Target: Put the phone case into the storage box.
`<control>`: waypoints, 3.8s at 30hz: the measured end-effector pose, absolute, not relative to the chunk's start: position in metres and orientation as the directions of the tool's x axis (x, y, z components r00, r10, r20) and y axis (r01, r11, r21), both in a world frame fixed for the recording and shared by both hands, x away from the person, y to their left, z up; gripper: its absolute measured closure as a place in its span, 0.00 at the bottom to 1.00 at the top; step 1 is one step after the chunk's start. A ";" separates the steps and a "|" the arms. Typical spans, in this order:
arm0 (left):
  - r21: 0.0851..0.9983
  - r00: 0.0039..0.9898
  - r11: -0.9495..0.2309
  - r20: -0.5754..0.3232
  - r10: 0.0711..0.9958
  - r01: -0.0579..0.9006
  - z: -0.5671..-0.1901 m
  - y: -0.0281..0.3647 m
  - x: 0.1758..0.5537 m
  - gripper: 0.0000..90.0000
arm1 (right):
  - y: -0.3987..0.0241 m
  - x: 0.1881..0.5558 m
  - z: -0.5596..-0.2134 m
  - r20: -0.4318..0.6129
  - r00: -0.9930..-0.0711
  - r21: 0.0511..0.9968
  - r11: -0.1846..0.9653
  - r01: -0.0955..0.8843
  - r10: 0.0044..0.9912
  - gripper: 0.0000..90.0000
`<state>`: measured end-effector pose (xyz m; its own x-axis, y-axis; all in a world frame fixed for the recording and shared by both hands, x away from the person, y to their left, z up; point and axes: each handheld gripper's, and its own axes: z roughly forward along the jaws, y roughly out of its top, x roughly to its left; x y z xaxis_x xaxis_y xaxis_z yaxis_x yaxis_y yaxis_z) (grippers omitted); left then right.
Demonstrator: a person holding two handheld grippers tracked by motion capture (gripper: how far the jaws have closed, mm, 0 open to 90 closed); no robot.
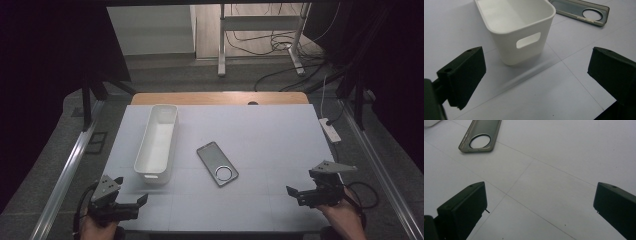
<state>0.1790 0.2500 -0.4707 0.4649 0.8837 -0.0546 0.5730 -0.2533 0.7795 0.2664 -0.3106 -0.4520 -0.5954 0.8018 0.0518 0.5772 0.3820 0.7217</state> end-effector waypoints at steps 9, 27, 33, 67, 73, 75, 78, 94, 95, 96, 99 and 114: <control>0.779 0.472 -0.255 -0.059 0.880 0.573 -0.471 0.250 0.180 0.03 | -0.303 0.273 -0.449 0.052 -0.625 0.729 0.398 0.556 0.779 0.00; 0.786 0.479 -0.255 -0.059 0.876 0.563 -0.470 0.251 0.178 0.02 | -0.276 0.290 -0.444 0.082 -0.683 0.730 0.423 0.537 0.726 0.00; 0.787 0.481 -0.251 -0.065 0.875 0.563 -0.470 0.251 0.178 0.02 | -0.270 0.294 -0.443 0.078 -0.695 0.733 0.431 0.526 0.714 0.00; 0.797 0.482 -0.242 -0.069 0.874 0.553 -0.470 0.252 0.178 0.00 | -0.220 0.328 -0.449 0.107 -0.763 0.721 0.479 0.501 0.637 0.00; 0.802 0.481 -0.238 -0.070 0.874 0.548 -0.470 0.253 0.177 0.00 | -0.210 0.333 -0.450 0.103 -0.771 0.709 0.497 0.500 0.629 0.00; 0.802 0.481 -0.237 -0.070 0.874 0.548 -0.470 0.253 0.177 0.00 | -0.207 0.335 -0.451 0.101 -0.776 0.707 0.504 0.496 0.623 0.00; 0.802 0.482 -0.237 -0.070 0.874 0.547 -0.470 0.253 0.177 0.00 | -0.203 0.338 -0.451 0.097 -0.776 0.699 0.512 0.499 0.624 0.00; 0.803 0.483 -0.237 -0.071 0.873 0.547 -0.470 0.253 0.177 0.00 | -0.174 0.353 -0.451 0.062 -0.774 0.654 0.560 0.509 0.631 0.00; 0.803 0.483 -0.236 -0.072 0.873 0.547 -0.470 0.253 0.177 0.00 | -0.170 0.355 -0.452 0.065 -0.772 0.648 0.561 0.515 0.633 0.00; 0.804 0.483 -0.237 -0.071 0.873 0.546 -0.470 0.253 0.177 0.00 | -0.170 0.355 -0.452 0.065 -0.772 0.648 0.561 0.515 0.633 0.00; 0.804 0.484 -0.240 -0.067 0.872 0.545 -0.470 0.253 0.177 0.00 | -0.165 0.357 -0.454 0.058 -0.777 0.640 0.574 0.510 0.627 0.00; 0.805 0.486 -0.235 -0.075 0.871 0.545 -0.470 0.254 0.177 0.00 | -0.135 0.366 -0.458 0.056 -0.792 0.614 0.604 0.507 0.608 0.00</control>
<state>0.1770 0.2536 -0.4698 0.4862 0.8706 -0.0751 0.5445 -0.2346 0.8053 0.3665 -0.1351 -0.4580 -0.7920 0.6079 0.0560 0.5073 0.6043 0.6144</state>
